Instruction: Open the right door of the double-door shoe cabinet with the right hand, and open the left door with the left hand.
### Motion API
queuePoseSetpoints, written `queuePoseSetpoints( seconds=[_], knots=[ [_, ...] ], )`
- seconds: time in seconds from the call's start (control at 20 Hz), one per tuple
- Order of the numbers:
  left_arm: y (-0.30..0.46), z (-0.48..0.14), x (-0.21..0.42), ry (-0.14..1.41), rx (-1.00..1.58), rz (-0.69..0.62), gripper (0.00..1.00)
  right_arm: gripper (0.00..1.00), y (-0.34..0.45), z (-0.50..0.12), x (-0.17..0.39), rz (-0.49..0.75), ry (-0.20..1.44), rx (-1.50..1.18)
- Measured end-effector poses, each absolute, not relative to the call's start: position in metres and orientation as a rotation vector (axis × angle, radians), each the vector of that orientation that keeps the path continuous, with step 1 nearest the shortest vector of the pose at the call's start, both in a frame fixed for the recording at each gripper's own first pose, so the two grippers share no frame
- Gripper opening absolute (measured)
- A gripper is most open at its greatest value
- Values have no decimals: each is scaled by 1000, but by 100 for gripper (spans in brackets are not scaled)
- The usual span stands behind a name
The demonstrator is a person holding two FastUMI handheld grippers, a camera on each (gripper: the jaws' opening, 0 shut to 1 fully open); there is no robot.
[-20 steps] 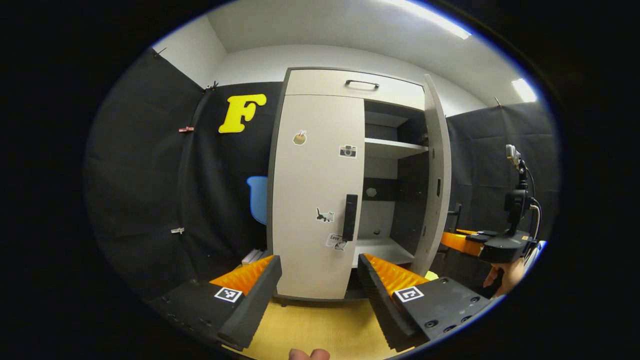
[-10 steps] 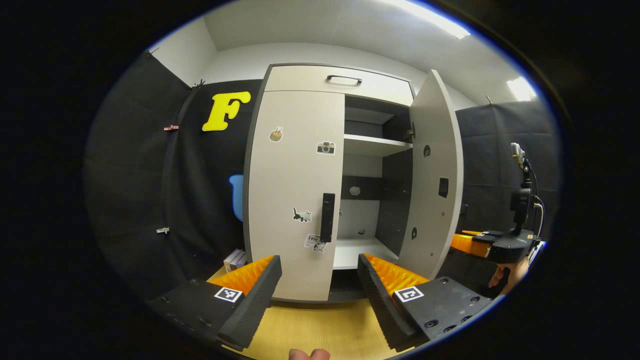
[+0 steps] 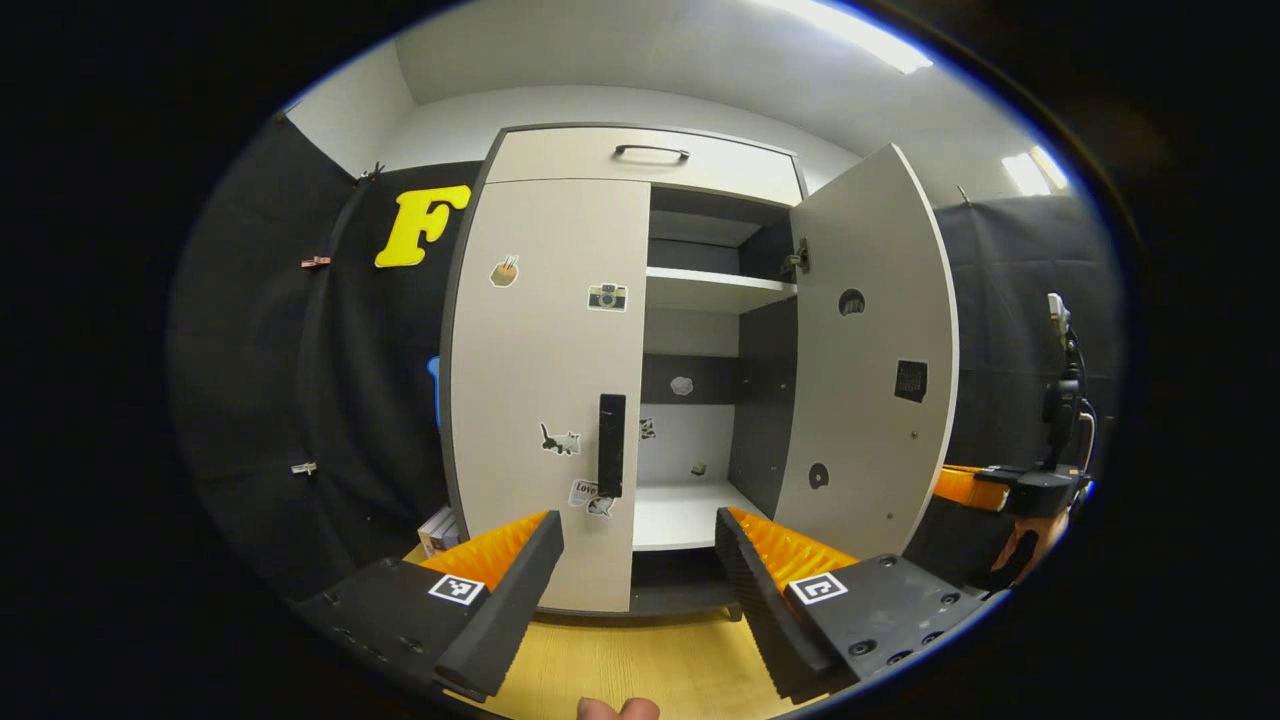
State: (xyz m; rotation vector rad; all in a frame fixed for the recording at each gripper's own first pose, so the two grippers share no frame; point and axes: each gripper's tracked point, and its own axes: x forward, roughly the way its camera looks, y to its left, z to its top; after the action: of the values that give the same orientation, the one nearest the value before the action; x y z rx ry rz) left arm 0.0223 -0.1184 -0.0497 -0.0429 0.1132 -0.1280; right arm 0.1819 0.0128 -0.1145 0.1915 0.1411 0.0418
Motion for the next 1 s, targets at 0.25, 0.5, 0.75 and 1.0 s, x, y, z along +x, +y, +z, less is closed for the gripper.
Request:
queuePoseSetpoints(
  seconds=[0.25, 0.5, 0.75, 1.0],
  knots=[
    [-129, -45, 48, 92, -5, -133, 95, 11, 1, -111, 176, 17, 139, 135],
    [-134, -46, 92, 79, -12, -130, 95, 33, 0, -91, 152, -1, 96, 120],
    [-125, -46, 151, 62, 8, -104, 95, 99, 0, -82, 130, 9, 79, 141],
    [-112, -63, 203, 74, 37, -63, 95, 98, -6, -73, 118, -1, 48, 110]
  ],
)
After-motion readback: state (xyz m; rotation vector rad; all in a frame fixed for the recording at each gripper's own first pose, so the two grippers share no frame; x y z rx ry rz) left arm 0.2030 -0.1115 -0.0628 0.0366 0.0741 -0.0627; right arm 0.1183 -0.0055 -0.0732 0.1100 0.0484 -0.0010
